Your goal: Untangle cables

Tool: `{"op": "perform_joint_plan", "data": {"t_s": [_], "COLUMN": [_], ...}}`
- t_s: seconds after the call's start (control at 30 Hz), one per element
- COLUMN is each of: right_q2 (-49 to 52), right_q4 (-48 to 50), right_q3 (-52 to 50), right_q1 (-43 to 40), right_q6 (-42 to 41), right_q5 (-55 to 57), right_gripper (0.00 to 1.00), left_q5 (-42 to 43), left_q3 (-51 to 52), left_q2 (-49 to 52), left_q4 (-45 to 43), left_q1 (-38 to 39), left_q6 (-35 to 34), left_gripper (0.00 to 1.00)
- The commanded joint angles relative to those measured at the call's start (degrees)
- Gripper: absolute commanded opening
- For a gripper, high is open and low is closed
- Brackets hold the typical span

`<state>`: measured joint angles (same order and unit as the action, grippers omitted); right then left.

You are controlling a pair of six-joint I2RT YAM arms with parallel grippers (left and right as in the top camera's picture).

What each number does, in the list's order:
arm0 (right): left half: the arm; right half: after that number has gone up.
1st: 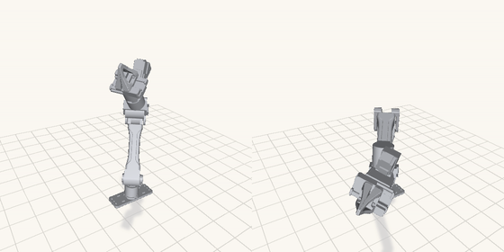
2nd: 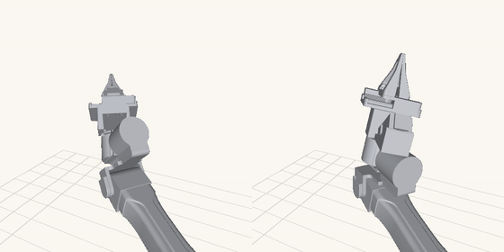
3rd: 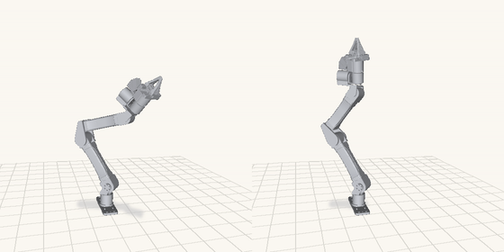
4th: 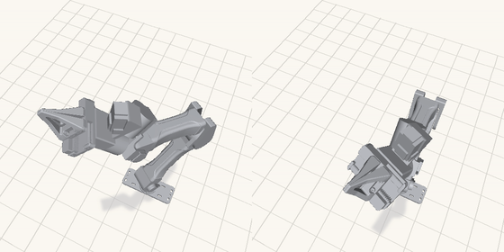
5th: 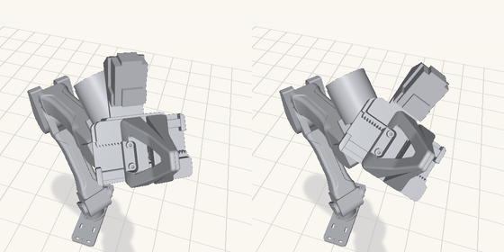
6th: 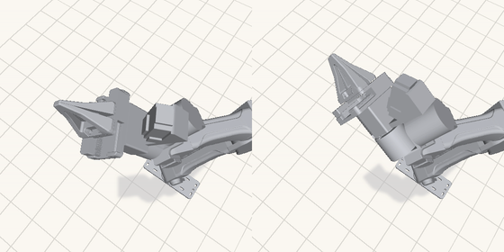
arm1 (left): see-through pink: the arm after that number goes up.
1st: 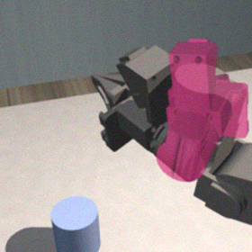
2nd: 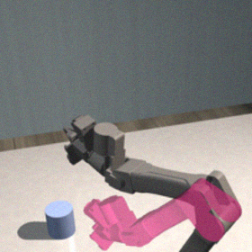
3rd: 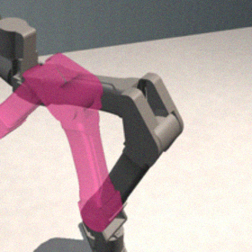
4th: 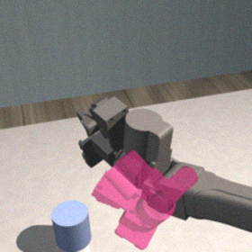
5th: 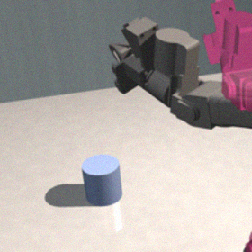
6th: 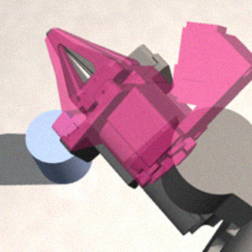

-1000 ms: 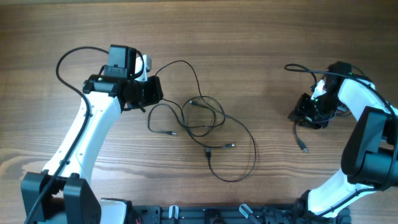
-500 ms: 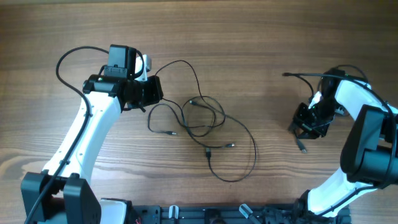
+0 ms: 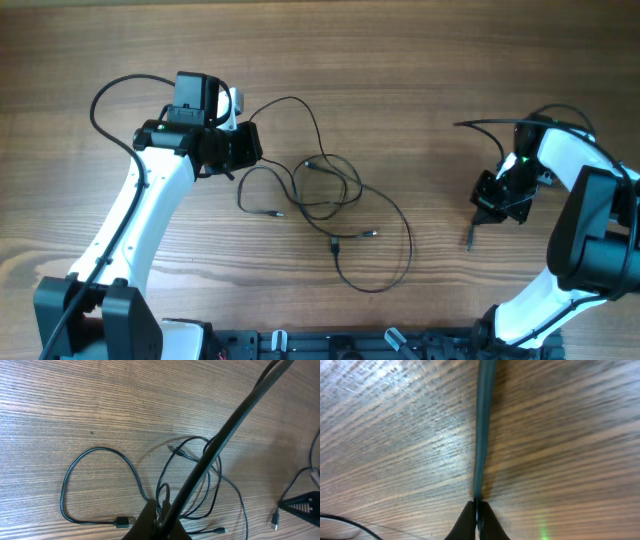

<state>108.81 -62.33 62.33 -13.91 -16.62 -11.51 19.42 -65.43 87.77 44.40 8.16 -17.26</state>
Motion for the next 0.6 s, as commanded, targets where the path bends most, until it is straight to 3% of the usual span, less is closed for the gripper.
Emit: {"op": "perform_joint_plan", "data": {"t_s": [0.0,0.13,0.23,0.3,0.37,0.43,0.5,0.57], "right_q2": [1.16,1.16,1.18,1.05,1.46,1.46,1.46,1.46], "right_q4": [-5.27,-14.88,-14.05,-10.73,-11.17,-19.02,-27.06,-29.09], "right_q3": [11.47,37.03,50.73,52.76,52.68,51.32,48.68,42.14], "right_q1": [-1.18,-5.42,-9.03,-10.82,-11.63,-10.51,-8.61,-6.95], "right_q6": [1.68,1.60,-2.62,-7.87,-7.87,-1.11,0.17,1.88], "right_q5": [1.70,2.73,5.81,12.22,9.51,2.40,6.54,8.28], "right_gripper": [0.04,0.04,0.04,0.04,0.06,0.21,0.34,0.35], "left_q5": [0.68,0.70,0.72,0.72,0.72,0.70,0.70,0.70], "left_q3": [-0.04,-0.04,-0.04,-0.04,-0.04,-0.04,-0.04,-0.04], "left_q2": [0.11,0.11,0.11,0.11,0.11,0.11,0.11,0.11], "left_q4": [-0.17,0.09,0.26,0.35,0.81,0.85,0.85,0.85], "left_q1": [0.11,0.11,0.11,0.11,0.11,0.11,0.11,0.11], "left_q6": [0.09,0.07,0.07,0.07,0.07,0.07,0.07,0.09], "left_gripper": [0.04,0.04,0.04,0.04,0.04,0.04,0.04,0.04]}}
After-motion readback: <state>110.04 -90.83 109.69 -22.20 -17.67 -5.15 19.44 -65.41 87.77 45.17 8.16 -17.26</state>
